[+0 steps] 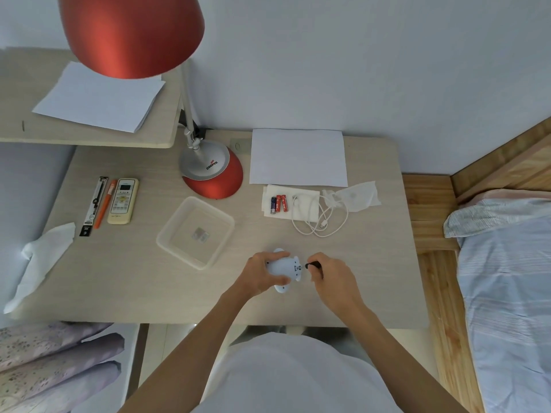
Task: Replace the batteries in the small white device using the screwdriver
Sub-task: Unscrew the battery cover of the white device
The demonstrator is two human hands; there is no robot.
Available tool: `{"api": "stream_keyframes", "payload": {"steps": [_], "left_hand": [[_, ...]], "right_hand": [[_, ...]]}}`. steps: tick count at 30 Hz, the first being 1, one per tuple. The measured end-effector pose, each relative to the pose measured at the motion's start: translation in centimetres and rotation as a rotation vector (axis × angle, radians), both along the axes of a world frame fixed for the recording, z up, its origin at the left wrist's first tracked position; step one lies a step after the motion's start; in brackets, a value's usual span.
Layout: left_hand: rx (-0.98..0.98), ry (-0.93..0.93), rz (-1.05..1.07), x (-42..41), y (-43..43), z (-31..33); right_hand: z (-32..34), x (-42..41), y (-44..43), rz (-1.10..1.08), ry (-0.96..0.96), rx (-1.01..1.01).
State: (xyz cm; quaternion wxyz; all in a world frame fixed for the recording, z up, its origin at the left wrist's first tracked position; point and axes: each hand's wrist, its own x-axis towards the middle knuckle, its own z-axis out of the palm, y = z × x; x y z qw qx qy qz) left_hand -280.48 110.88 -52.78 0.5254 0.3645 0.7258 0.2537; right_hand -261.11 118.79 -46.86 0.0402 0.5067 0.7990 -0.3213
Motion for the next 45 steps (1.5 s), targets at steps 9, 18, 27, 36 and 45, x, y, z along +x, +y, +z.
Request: {"api": "stream_keyframes", "payload": {"steps": [9, 18, 27, 36, 45], "left_hand": [[-0.003, -0.106, 0.074, -0.1, -0.3, 0.8], [0.0, -0.018, 0.028, 1.1, -0.4, 1.3], [-0.005, 0.01, -0.037, 0.7, -0.2, 1.7], [0.002, 0.035, -0.055, 0.5, -0.3, 1.7], [0.004, 0.044, -0.076, 0.5, -0.2, 1.6]], "right_hand": [[-0.4, 0.0, -0.4, 0.129, -0.151, 0.018], [-1.2, -1.1, -0.9, 0.032, -0.263, 0.095], [-1.3, -0.9, -0.1, 0.064, -0.193, 0.038], [-1.6, -0.4, 0.1, 0.019, -0.268, 0.109], [-1.7, -0.4, 0.3, 0.078, -0.193, 0.112]]}}
